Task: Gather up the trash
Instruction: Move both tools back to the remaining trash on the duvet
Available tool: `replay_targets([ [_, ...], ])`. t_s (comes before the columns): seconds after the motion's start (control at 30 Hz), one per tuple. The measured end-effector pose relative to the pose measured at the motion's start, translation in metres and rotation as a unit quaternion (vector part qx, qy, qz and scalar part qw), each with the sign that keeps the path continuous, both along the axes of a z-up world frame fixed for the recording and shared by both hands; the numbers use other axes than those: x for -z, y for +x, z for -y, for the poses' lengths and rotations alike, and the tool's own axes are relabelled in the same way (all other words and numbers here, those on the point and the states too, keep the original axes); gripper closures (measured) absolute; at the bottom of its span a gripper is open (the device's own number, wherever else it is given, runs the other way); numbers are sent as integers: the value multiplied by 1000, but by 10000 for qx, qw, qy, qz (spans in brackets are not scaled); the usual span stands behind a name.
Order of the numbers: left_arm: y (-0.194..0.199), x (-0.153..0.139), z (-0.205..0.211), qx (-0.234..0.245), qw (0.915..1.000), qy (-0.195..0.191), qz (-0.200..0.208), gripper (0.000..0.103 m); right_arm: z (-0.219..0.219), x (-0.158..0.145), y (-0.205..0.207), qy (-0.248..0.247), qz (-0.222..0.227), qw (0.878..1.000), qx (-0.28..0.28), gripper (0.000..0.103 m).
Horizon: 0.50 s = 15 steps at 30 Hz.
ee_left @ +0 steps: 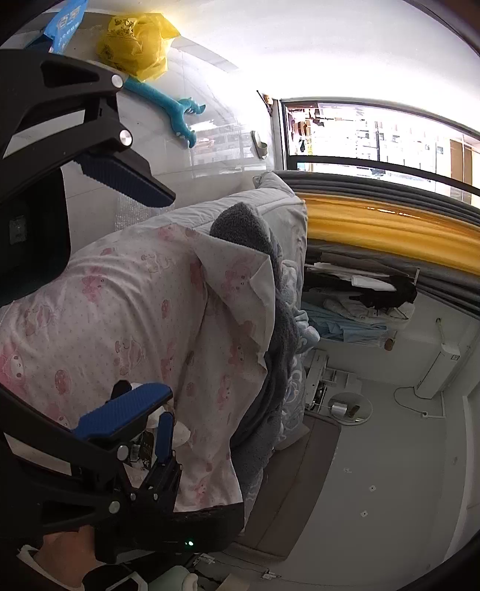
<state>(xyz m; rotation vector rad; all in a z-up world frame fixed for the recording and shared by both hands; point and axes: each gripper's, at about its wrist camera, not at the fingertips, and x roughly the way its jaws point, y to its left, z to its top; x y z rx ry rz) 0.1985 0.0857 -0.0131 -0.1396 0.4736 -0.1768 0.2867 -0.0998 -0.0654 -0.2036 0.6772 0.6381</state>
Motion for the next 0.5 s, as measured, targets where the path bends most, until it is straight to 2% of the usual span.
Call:
replay_targets([
  [0.1,14,4,11,128,9998,-60,-137,6,26,-4,7,47,10,9997,240,20],
  [0.27,35,13,39,450,9986,77,-250,6,59,-6,15,40,19,9983,573,20],
  [0.5,57,25,69,1006,9937,95,-484,6,93,4,27,-26,-127,9958,907,20],
])
